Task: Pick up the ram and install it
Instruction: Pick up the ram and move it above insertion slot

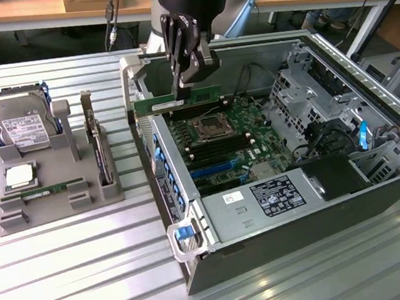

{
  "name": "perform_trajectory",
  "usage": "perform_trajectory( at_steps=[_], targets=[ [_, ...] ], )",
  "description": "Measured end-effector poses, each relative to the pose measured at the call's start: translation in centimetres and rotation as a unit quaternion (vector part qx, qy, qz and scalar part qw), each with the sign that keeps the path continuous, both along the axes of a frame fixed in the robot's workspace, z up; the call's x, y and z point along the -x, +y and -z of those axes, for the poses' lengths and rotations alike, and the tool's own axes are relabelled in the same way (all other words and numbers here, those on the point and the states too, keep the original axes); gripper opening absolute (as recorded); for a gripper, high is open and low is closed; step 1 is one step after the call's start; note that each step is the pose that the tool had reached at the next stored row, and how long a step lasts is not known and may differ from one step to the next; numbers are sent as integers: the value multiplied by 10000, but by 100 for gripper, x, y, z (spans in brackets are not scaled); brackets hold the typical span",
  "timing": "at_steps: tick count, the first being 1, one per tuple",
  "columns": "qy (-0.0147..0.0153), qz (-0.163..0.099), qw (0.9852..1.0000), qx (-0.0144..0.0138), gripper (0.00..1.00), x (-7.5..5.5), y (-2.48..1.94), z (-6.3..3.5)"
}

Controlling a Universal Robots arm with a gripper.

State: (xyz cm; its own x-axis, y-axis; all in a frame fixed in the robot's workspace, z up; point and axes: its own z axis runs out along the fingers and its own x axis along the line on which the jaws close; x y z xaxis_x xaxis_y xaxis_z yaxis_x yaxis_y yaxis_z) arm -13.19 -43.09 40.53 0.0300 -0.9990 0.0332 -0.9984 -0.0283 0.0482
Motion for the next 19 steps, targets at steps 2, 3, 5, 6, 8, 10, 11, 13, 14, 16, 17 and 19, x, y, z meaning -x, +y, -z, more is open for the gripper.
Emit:
perform_trajectory(
  at_steps=[2,3,5,6,8,10,11,13,14,16,17,19],
  targets=[
    [0,0,10000,0,12,-17,0,0],
    [0,0,10000,1,12,-26,0,0],
    [0,0,10000,1,12,-52,0,0],
    [0,0,10000,2,12,-58,0,0],
    [0,0,10000,2,12,-73,0,0],
    [0,0,10000,2,12,-84,0,0],
    [0,0,10000,2,12,-93,0,0],
    [0,0,10000,3,12,-121,0,0],
    [0,0,10000,3,12,-134,0,0],
    [0,0,10000,4,12,-158,0,0],
    [0,0,10000,4,12,-166,0,0],
    [0,0,10000,4,12,-176,0,0]
  ],
)
